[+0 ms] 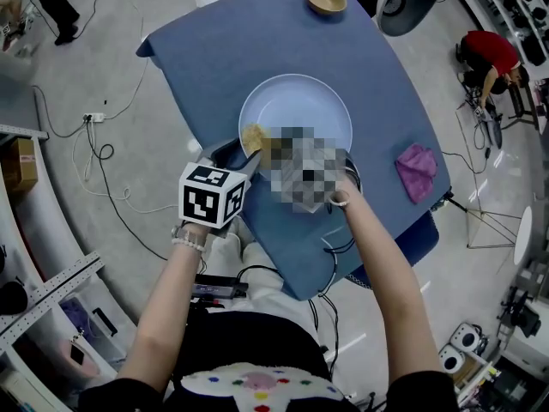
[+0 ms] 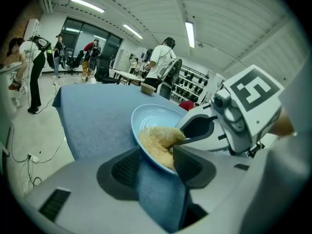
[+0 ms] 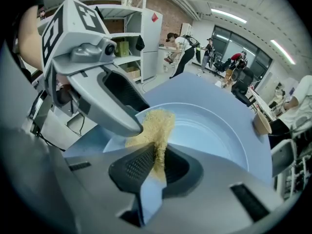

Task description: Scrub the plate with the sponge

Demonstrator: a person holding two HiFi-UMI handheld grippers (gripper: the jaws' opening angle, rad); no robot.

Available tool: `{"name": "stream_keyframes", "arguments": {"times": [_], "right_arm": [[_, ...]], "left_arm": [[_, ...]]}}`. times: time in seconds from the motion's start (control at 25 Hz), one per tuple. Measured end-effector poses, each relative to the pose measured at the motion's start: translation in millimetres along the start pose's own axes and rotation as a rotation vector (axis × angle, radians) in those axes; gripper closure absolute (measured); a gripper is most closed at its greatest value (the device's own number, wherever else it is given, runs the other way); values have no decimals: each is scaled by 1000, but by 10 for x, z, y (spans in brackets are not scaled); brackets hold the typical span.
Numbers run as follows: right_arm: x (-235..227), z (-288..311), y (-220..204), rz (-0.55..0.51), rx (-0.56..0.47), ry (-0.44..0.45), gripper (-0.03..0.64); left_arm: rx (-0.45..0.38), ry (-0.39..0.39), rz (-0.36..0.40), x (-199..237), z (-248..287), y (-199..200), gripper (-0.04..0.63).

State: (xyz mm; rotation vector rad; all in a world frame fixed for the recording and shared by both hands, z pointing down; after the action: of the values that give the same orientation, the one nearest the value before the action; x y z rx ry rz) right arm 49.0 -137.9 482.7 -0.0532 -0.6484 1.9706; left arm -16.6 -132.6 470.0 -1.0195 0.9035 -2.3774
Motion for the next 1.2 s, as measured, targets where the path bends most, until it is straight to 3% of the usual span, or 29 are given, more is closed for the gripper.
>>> {"name": "stream_keyframes", "arguments": {"times": [0.72,1.2], "right_arm": [[-794,157,-115,90,25,-275,572],[-976,-51,-627,69,138,-361,572]], "left_arm": [[11,17,-35,43,41,-72,410],[7,17,-33,55,21,-88,416]]}}
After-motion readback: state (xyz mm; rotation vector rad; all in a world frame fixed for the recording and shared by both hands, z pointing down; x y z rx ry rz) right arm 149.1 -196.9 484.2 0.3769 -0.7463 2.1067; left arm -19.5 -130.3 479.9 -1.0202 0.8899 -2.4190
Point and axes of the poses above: the fingertips, and each gripper's own axes: z forward along the fingers, x to its left, y out of its top, the point moved 3 cm from there along -z, backward along the fingers, and after that the axes turned 9 degrees about -y, right-handed, at the moved point
